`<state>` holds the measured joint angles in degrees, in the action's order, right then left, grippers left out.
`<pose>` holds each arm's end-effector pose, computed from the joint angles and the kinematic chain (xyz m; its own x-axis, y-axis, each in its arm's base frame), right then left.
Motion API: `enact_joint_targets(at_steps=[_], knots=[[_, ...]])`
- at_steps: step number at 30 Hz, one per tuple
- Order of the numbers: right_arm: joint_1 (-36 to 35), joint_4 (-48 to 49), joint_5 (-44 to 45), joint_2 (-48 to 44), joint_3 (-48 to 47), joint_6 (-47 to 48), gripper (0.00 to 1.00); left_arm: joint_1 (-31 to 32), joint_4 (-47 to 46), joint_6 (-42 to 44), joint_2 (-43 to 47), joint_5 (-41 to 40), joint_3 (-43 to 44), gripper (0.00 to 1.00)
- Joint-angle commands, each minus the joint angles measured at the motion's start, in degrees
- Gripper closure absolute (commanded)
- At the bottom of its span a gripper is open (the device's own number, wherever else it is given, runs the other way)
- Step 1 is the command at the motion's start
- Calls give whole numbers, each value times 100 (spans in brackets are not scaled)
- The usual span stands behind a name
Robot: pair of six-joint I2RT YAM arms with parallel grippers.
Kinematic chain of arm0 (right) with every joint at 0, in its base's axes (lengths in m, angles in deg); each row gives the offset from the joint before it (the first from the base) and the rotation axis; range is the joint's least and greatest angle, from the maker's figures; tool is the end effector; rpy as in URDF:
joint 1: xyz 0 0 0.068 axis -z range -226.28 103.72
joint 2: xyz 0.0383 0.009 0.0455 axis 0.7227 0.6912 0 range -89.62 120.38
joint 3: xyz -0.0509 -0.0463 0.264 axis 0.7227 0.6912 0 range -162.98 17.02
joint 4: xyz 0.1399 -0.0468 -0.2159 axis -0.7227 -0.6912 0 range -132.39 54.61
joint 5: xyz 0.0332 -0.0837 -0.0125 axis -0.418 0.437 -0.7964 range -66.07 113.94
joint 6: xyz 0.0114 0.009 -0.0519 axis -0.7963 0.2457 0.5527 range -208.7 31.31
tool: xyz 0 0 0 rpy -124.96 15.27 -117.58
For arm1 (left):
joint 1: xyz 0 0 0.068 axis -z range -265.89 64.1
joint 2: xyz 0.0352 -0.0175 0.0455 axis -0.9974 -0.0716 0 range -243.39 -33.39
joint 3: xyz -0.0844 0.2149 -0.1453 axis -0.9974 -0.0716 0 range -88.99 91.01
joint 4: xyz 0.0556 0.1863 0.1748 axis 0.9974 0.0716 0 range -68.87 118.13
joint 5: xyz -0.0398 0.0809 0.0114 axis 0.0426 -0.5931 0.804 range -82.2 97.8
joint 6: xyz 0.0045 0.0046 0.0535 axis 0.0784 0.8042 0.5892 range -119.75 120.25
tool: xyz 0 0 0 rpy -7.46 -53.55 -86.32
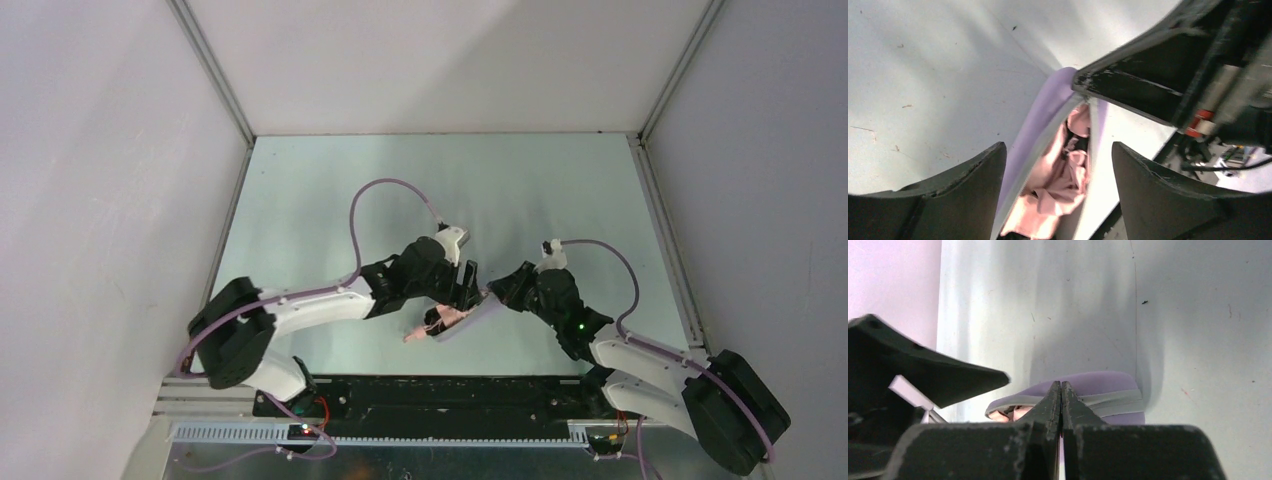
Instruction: Put away the umbrella
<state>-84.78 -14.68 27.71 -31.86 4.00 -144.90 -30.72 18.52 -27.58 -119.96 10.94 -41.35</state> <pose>0.1544 0.1199 0.1623 -0.6544 0.5390 -0.5303 -0.0546 0.6658 0.7441 0.1815 -0.2644 0.2049 -0.6936 0.1805 -0.6974 0.5891 0.6993 -0.4049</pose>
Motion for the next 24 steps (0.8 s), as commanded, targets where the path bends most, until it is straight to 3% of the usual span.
enact_joint_targets(at_steps=[1,10,14,18,24], knots=[[103,118,-307,-172,-6,397,100,-53,504,171,628,275,-42,17],[38,393,-627,77,-9,460,100,-261,619,249,353,152,-377,15],[14,430,-648,155,-44,472,100,-263,387,162,-110,342,-424,21],[-121,445,-656,253,-154,430,100,-108,-163,-51,-503,568,-563,38],[-1003,687,-600,523,-448,15,100,373,-822,-391,-1236,-278,-566,69]])
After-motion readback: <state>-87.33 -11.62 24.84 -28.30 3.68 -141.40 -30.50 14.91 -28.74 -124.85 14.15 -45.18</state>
